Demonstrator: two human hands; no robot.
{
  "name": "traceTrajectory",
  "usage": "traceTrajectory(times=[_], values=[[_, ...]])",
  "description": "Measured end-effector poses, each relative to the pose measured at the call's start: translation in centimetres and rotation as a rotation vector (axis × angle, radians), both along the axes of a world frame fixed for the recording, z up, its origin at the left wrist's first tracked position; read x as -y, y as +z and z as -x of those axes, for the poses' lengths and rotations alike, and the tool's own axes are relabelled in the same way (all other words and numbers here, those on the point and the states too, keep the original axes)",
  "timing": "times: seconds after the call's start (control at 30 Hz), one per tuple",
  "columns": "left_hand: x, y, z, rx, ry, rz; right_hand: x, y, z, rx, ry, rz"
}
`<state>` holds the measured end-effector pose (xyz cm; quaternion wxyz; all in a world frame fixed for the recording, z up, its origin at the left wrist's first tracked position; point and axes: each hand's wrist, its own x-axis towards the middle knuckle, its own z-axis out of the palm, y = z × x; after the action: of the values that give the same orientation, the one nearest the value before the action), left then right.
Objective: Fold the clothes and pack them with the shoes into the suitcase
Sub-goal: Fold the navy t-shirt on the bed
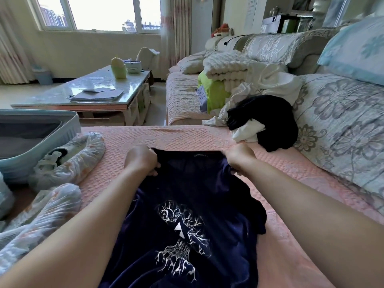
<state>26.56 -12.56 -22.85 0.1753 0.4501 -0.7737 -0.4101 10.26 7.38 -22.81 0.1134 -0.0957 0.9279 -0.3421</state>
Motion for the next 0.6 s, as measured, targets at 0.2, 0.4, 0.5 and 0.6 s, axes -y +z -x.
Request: traceTrajectory(times=[0.2, 0.4, 0.5, 0.6], values=[[3.2, -0.5, 3.1, -0.195, 0.083, 0.151, 4.6, -0.3, 2.5, 0.199, -0.098, 0.926], [2.2, -4.7, 3.3, 0.203, -0.27, 0.161, 5.1, -3.7, 2.4, 0.114, 0.316, 0.524], [1.2, -5.0, 3.8, 0.275, -0.374, 0.421, 2.8, -3.5, 2.1, -0.028, 0.378, 0.182], [-0.5, -4.7, 5.1, 0.314, -0.484, 0.539, 0.5, -3.6, 1.9, -0.106, 0.417, -0.24]])
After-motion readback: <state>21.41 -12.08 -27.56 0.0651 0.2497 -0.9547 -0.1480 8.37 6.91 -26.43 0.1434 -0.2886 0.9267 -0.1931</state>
